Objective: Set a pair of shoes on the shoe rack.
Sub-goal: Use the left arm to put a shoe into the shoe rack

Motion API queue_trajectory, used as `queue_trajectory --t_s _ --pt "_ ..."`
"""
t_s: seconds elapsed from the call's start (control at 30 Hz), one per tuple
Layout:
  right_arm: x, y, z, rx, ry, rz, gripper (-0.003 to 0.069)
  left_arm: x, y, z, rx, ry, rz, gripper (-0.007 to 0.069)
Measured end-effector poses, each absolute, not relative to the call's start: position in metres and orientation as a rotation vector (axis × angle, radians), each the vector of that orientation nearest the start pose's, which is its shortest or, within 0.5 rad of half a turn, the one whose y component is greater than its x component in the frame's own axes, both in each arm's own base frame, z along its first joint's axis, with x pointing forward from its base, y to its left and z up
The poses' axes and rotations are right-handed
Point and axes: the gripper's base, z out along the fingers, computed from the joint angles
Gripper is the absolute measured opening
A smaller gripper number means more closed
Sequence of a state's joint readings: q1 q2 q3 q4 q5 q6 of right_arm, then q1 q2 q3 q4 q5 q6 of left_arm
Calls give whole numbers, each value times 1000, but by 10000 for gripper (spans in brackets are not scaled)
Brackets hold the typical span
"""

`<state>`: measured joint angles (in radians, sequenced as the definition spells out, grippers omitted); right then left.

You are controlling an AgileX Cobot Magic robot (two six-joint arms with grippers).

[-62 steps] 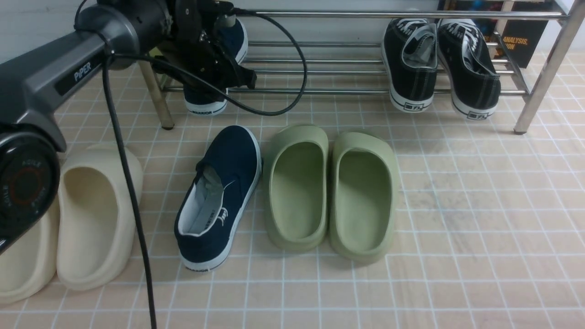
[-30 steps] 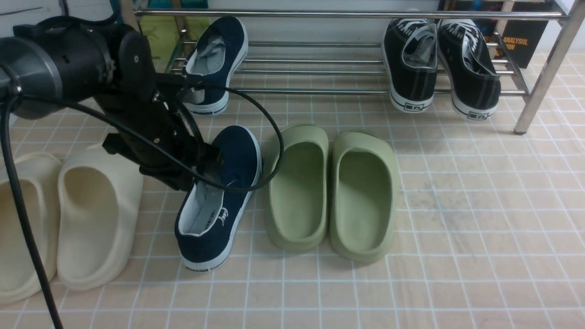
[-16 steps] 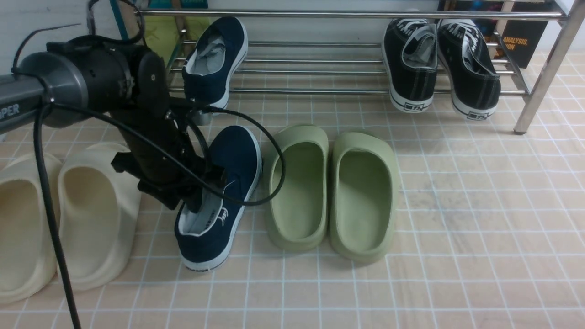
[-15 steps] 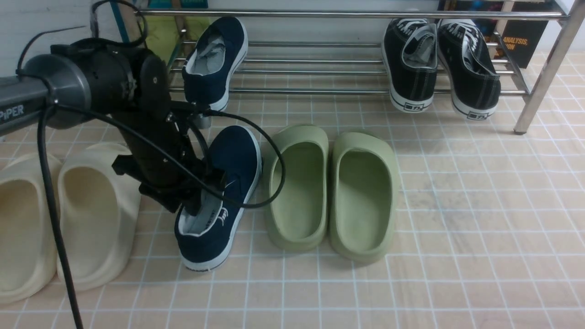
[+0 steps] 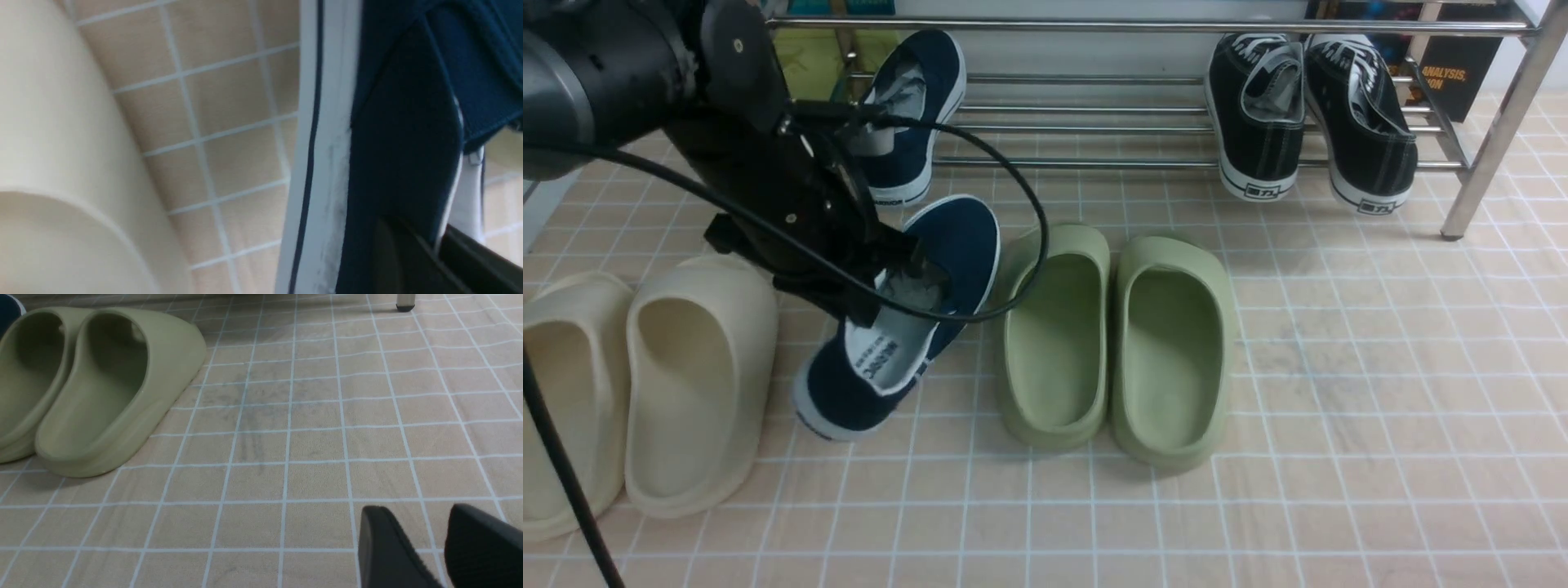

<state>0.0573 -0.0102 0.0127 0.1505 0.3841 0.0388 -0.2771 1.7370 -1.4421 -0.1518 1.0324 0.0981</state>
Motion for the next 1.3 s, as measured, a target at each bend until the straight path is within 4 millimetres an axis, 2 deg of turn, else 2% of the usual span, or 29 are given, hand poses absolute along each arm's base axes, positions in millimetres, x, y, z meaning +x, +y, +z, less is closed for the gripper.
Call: queue_trajectory --t_s 0.17,0.3,0.33,0.47,0.6,0.67,0.87,1.07,1.3 --pt "52 8 175 74 1870 215 238 359 -119 281 414 2711 -318 34" --pt "52 8 175 74 1870 215 238 384 -126 281 347 2595 -344 34" --pt "52 8 175 74 1870 215 238 385 -126 280 344 2592 -345 34" --pt "52 8 175 74 1870 215 238 410 -134 292 256 2439 -401 34" --pt "52 8 175 74 1870 215 238 430 -141 297 213 2375 -438 34" --pt "52 8 175 74 1870 215 238 446 -147 293 204 2384 -461 34" --pt "52 8 175 74 1870 215 238 475 -157 274 205 2445 -484 34" --pt "52 8 175 74 1870 214 238 495 -162 279 185 2345 -488 34" --pt "52 8 175 74 1870 215 238 502 -160 283 182 2268 -447 34"
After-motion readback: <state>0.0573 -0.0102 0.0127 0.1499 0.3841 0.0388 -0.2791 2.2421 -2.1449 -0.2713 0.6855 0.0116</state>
